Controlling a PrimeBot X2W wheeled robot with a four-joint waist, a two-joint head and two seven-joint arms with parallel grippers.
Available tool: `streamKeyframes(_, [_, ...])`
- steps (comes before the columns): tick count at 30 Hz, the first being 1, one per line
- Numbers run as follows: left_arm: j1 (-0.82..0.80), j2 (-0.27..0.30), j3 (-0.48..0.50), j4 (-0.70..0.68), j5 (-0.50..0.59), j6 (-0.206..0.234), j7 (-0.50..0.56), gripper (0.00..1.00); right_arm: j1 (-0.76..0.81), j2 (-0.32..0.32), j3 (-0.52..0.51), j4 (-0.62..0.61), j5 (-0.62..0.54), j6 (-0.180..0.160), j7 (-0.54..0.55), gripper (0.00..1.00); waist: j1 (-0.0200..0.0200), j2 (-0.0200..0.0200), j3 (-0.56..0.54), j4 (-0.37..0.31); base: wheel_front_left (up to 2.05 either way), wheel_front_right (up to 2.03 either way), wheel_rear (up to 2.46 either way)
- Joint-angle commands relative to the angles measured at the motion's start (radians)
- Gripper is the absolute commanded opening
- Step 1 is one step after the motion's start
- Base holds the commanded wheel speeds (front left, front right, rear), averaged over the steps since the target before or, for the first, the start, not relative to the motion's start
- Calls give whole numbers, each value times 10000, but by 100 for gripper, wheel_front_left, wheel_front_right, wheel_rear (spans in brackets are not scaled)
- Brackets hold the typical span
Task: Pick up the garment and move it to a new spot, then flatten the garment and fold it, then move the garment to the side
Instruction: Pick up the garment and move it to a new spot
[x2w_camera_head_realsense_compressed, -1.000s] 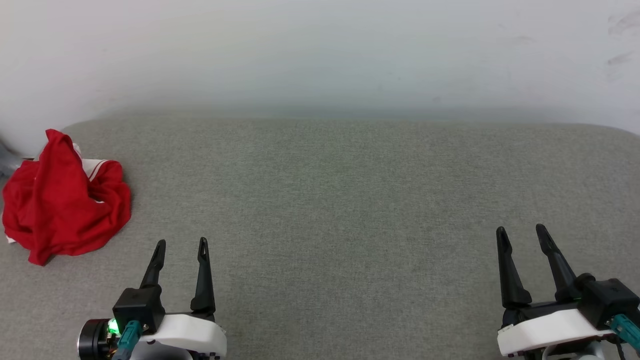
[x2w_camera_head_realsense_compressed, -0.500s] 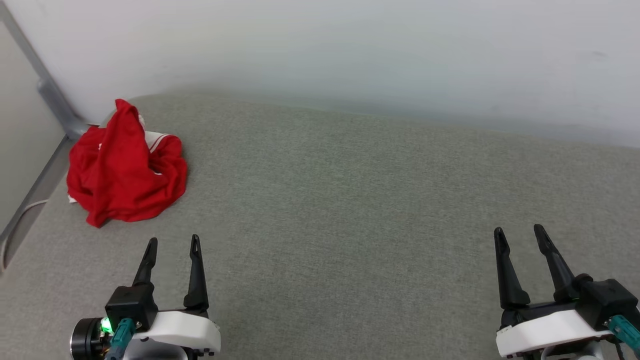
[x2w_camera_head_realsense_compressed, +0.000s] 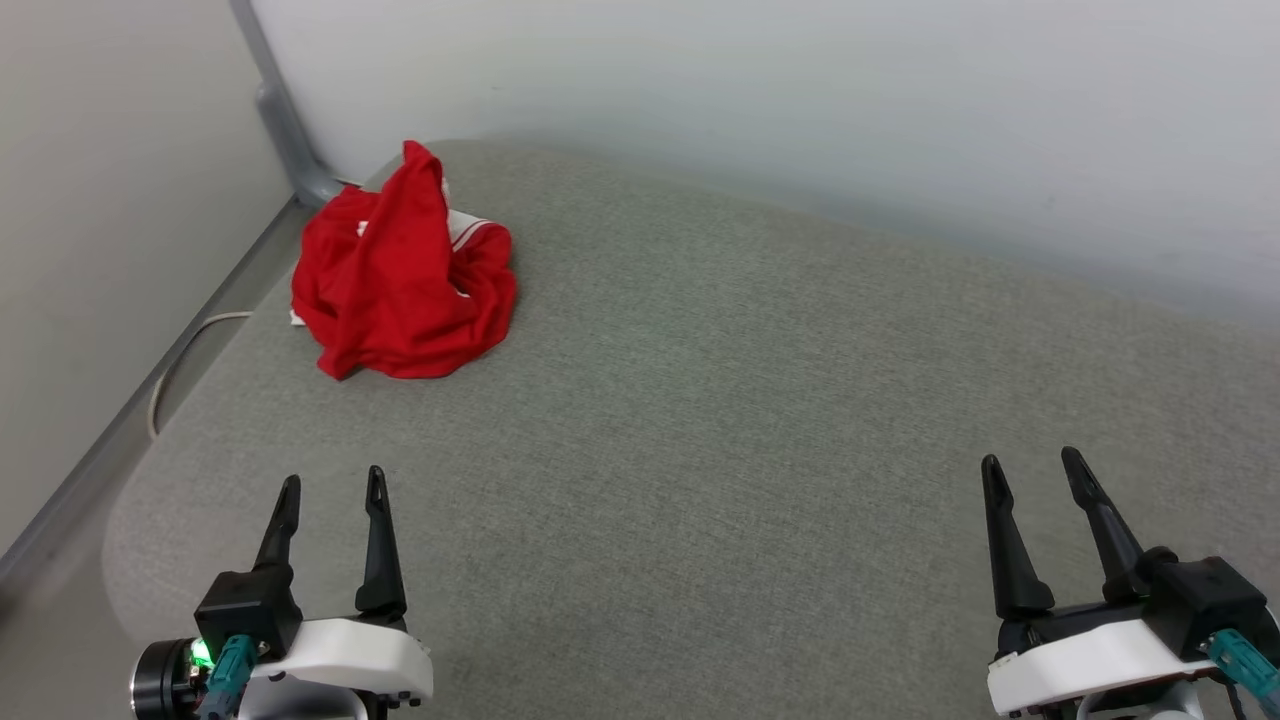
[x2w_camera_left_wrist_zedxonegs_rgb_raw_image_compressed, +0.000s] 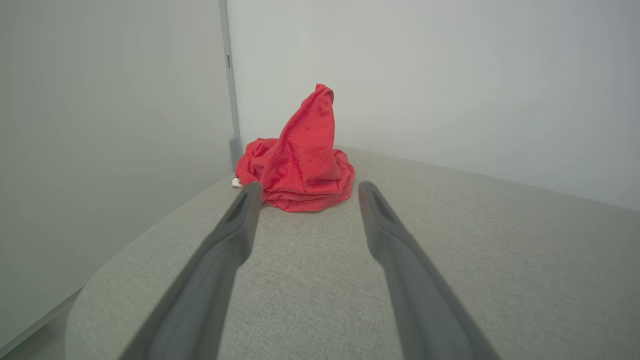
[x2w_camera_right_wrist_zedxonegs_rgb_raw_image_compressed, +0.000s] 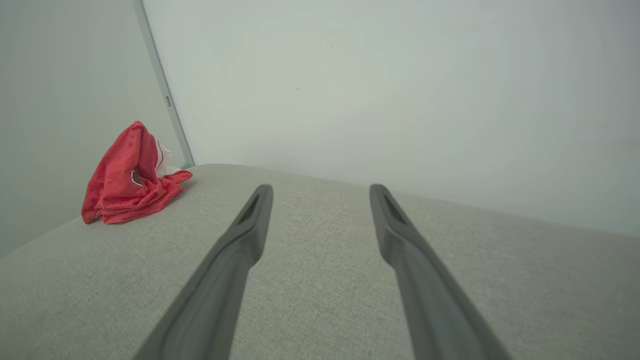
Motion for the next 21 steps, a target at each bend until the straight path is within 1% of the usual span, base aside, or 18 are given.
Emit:
streamKeyframes(1, [-45,-4,20,8,3,58,-28,100,7,24,3,-17,-55,-7,-25,100,0,0,40,406,0,0,0])
streamKeyframes(6, [18,-4,118,14,-107,92,-26,100,-23,25,42,-1,-129,-7,-25,100,0,0,63,895,0,0,0])
streamKeyframes(7, [88,-4,204,5,-138,108,-28,100,-18,24,93,7,-146,-7,-25,100,0,0,50,1078,0,0,0])
streamKeyframes(10, [139,-4,276,-9,-179,100,-28,100,12,24,136,1,-173,-7,-25,100,0,0,49,1168,0,0,0])
streamKeyframes(17, [82,-4,455,-29,-258,91,-28,100,-78,24,216,13,-303,-7,-25,100,0,0,127,1066,0,0,0])
streamKeyframes(21, [-250,-5,679,40,-179,-140,-28,100,-153,24,254,-9,-365,-7,-25,100,0,0,240,843,0,0,0])
